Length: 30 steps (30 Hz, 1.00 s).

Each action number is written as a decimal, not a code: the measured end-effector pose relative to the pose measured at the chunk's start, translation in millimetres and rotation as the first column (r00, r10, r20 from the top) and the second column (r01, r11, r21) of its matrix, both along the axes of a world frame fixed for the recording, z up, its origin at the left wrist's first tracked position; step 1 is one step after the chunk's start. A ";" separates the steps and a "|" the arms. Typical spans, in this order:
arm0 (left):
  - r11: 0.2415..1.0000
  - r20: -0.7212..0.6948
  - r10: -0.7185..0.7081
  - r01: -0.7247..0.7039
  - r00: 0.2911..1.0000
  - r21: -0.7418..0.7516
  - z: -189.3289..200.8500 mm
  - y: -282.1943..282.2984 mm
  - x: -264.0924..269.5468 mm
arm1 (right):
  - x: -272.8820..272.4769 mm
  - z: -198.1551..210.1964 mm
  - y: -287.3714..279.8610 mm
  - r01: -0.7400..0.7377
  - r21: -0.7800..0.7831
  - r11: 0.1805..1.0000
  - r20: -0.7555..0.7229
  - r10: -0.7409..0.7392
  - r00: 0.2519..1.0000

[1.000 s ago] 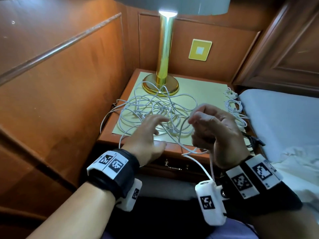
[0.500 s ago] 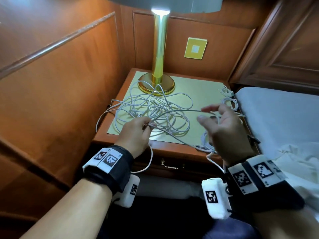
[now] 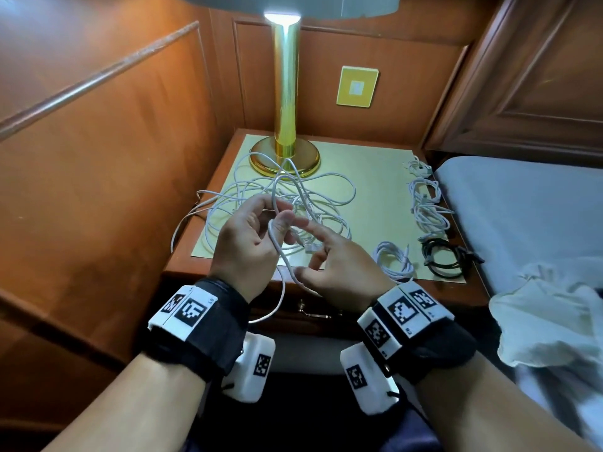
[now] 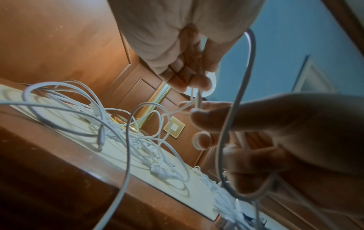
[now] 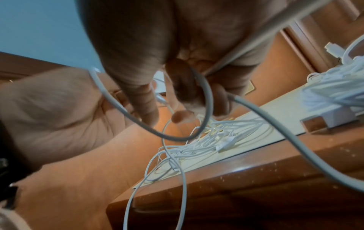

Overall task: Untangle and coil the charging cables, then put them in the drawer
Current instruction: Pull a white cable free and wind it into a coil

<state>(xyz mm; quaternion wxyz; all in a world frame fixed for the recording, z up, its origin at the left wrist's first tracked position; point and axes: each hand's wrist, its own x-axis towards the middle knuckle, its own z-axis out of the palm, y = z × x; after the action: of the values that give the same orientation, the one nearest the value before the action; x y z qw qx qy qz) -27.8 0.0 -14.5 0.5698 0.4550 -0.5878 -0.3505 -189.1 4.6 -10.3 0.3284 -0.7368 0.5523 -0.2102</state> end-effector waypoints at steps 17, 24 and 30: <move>0.926 0.569 -0.161 -0.075 0.806 0.369 -24.4 -7.2 23.6 | -5.7 4.3 -14.7 0.429 -0.164 0.888 0.583 -0.264 0.768; 0.954 0.333 -0.054 -0.050 0.941 0.295 -17.4 -9.2 16.7 | -12.4 13.5 -10.9 0.415 0.009 0.910 0.701 -0.302 0.646; 0.945 0.028 -0.083 0.069 0.996 0.320 -17.1 -12.9 5.2 | -9.6 22.2 -2.3 0.372 0.051 0.927 0.746 -0.282 0.603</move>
<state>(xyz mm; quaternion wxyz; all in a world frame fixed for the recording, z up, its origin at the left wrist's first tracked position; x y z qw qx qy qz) -22.7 -12.9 -31.6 0.4629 0.5250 -0.5521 -0.4530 -198.7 2.3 11.9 0.4389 -0.4898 0.4833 -0.5778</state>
